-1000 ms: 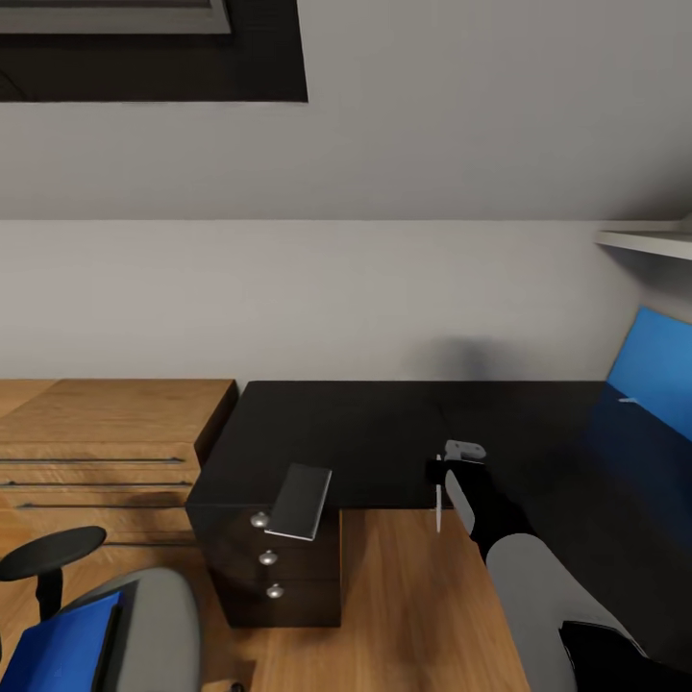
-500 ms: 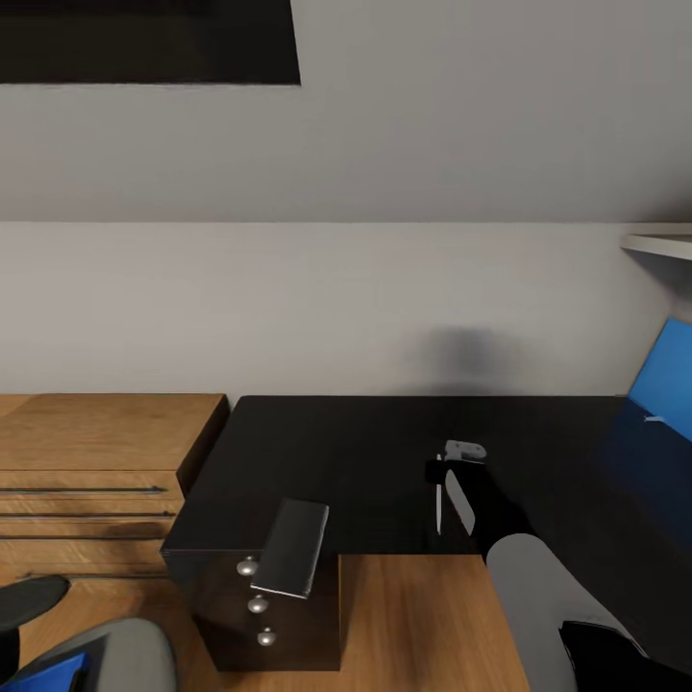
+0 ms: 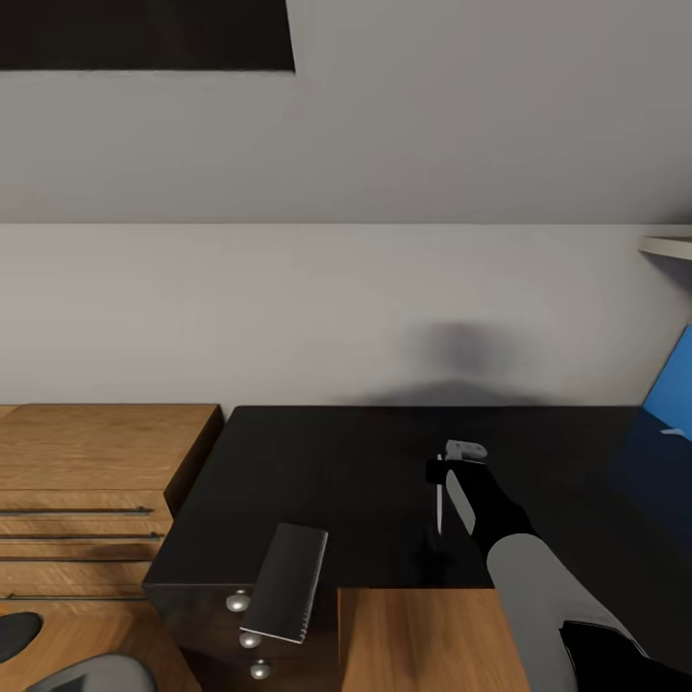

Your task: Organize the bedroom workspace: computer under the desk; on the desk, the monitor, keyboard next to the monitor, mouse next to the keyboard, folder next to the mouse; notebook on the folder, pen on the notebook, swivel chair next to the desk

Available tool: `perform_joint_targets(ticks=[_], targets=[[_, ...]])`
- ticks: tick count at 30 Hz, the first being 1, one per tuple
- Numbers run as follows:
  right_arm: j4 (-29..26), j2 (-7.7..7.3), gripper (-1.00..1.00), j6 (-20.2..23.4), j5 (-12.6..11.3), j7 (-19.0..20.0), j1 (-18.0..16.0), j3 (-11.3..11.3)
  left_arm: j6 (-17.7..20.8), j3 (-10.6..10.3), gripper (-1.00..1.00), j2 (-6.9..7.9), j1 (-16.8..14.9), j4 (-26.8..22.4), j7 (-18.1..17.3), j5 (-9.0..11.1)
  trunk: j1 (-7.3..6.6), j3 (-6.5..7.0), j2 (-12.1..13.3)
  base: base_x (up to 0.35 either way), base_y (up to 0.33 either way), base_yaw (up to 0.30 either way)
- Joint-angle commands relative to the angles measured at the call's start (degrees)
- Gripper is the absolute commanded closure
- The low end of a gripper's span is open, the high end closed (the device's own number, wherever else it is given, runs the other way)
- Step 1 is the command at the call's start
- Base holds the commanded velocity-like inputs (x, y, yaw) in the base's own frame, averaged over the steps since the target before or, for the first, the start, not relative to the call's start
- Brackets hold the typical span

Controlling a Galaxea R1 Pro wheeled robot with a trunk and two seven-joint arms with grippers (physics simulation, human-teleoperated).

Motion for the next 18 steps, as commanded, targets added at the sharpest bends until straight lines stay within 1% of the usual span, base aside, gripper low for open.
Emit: perform_joint_targets(ticks=[1, 5, 6, 13, 18], targets=[[-0.1, 0.05, 1.00, 0.3, 0.1, -0.1, 0.0, -0.2, 0.0, 0.2, -1.00, -0.03, 0.0, -0.1, -0.5, 0.5, 0.02, -0.05, 0.0, 0.102, 0.000, 0.000], [-0.1, -0.22, 1.00, 0.3, 0.1, -0.1, 0.0, -0.3, 0.0, 0.2, -1.00, -0.03, 0.0, -0.1, -0.5, 0.5, 0.02, -0.05, 0.0, 0.087, 0.000, 0.000], [-0.1, -0.70, 1.00, 0.3, 0.1, -0.1, 0.0, -0.3, 0.0, 0.2, -1.00, -0.03, 0.0, -0.1, -0.5, 0.5, 0.02, -0.05, 0.0, 0.125, 0.000, 0.000], [0.0, -0.85, 1.00, 0.3, 0.2, -0.1, 0.0, -0.3, 0.0, 0.2, -1.00, -0.04, 0.0, -0.1, -0.5, 0.5, 0.02, -0.05, 0.0, 0.173, 0.000, 0.000], [0.1, -1.06, 1.00, 0.3, 0.3, -0.1, 0.0, -0.3, 0.0, 0.2, -1.00, -0.03, 0.0, -0.1, -0.4, 0.5, 0.02, -0.05, 0.0, 0.071, 0.000, 0.000]])
